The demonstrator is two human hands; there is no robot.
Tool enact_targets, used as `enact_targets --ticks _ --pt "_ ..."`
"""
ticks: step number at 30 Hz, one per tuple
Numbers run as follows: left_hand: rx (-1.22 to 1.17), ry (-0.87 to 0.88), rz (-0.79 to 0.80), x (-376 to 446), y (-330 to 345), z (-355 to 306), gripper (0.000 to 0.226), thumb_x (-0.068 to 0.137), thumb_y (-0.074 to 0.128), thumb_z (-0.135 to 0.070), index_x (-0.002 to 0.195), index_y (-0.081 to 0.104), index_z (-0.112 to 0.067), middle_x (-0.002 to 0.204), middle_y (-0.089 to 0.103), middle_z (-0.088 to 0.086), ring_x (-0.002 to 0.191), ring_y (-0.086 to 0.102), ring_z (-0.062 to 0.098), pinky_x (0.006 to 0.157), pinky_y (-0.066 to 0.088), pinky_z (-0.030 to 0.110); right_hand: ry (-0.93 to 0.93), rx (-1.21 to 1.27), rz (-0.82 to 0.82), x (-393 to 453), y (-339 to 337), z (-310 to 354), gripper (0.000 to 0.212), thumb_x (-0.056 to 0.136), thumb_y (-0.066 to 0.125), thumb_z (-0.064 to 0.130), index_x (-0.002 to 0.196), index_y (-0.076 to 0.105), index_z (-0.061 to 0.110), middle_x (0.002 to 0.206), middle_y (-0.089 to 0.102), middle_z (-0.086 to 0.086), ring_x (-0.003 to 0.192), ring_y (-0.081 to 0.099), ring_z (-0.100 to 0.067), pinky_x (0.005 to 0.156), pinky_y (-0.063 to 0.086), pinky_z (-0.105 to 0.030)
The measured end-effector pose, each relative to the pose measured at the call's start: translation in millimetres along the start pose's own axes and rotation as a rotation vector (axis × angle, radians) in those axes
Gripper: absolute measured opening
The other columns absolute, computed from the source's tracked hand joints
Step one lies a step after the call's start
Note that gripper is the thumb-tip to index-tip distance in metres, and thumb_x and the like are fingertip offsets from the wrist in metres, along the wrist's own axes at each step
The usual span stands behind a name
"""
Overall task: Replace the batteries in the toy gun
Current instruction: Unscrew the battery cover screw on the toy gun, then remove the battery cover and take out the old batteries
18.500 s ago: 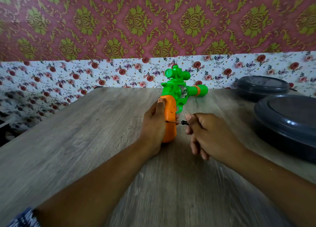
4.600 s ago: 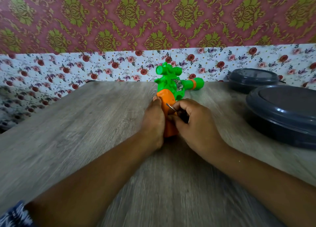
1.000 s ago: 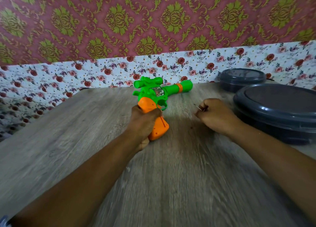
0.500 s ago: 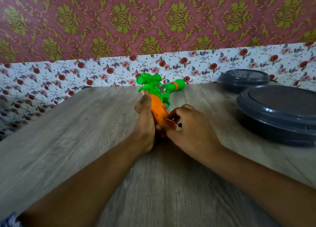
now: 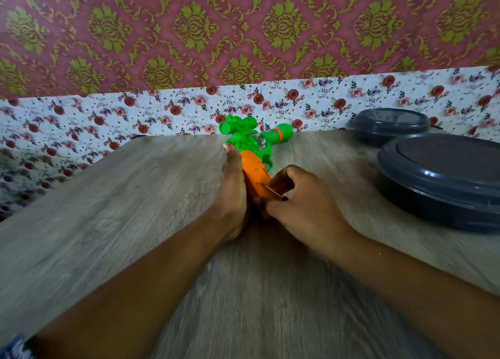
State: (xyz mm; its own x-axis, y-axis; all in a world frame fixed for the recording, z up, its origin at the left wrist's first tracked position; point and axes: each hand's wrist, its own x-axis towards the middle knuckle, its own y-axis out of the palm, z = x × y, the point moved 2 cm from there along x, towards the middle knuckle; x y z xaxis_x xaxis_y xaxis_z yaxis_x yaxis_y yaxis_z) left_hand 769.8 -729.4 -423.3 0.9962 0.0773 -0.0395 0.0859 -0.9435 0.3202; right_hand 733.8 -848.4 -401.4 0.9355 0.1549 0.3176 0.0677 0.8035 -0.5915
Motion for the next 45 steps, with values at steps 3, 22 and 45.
enact_targets --ticks 3,22,45 --pt "-0.078 -0.026 0.005 -4 3 0 0.091 0.078 0.011 -0.081 0.116 0.053 -0.008 0.11 0.066 0.021 0.1 0.066 0.032 0.088 0.054 0.046 0.164 0.385 0.104 1 1 1 0.027 0.068 0.077 0.022 0.085 0.057 0.016 0.07 0.056 0.002 0.049 0.051 -0.003 0.043 0.035 -0.019" --pt "-0.245 -0.077 -0.198 -2 -2 -5 0.06 0.091 0.012 -0.067 0.074 0.044 -0.019 0.074 0.048 0.009 0.064 0.05 0.018 0.044 0.048 0.019 0.258 0.034 0.144 40 -52 -58 0.03 0.066 0.079 0.004 0.092 0.065 0.006 0.08 0.059 -0.009 0.062 0.049 -0.012 0.042 0.039 -0.013" --pt "0.087 0.14 -0.233 6 -10 -1 0.067 0.094 0.016 -0.059 0.127 0.051 -0.011 0.078 0.065 0.015 0.061 0.064 0.023 0.061 0.054 0.033 0.201 0.651 0.153 39 -15 0 0.02 0.08 0.056 -0.013 0.081 0.065 0.005 0.074 0.061 -0.003 0.052 0.051 0.0 0.045 0.032 -0.016"
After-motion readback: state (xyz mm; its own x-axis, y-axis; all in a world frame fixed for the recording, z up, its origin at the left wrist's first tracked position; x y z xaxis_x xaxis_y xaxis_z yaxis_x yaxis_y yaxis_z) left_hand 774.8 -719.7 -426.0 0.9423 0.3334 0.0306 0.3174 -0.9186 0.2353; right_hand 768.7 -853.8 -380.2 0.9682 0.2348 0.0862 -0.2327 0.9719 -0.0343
